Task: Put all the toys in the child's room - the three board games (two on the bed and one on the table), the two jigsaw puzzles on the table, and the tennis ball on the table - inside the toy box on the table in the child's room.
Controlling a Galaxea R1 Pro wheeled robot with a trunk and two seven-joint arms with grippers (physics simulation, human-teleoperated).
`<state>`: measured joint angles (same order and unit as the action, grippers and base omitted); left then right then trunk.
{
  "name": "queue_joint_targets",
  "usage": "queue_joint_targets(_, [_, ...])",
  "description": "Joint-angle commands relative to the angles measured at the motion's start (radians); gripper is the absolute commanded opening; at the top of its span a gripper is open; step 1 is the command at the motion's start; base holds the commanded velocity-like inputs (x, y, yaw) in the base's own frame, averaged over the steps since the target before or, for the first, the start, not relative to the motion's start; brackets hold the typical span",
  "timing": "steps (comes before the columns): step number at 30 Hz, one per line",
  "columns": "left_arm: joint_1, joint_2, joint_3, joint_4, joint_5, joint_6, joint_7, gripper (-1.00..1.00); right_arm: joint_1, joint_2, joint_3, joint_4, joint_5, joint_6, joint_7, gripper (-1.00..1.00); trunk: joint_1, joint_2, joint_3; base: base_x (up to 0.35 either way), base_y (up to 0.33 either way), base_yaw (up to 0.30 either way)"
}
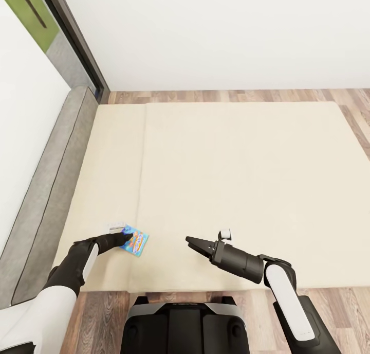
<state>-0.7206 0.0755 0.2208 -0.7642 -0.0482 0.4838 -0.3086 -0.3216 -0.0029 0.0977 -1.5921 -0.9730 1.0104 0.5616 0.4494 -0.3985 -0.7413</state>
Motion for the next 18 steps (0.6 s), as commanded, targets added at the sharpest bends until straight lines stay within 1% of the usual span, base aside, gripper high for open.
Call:
queue_joint_targets(1, [0.0,-0.001,0.004,-0.001,-0.005,0.006,-0.008,1.0,-0.001,0.0,0.0,0.0,0.005,0.002,0.006,1.0,0.001,-0.001,-0.001,0.0,0.073,0.0])
queue_joint_targets(8, [0.0,0.001,0.005,-0.001,-0.003,0.006,-0.009,1.0,0.0,0.0,0.0,0.0,0.005,0.002,0.004,1.0,0.001,-0.001,-0.001,0.0,0.099,0.0])
queue_joint_targets(18, [0.0,0.001,0.004,-0.001,-0.001,0.006,-0.009,1.0,-0.001,0.0,0.001,0.0,0.005,0.001,0.001,1.0,0.001,-0.001,-0.001,0.0,0.012,0.0])
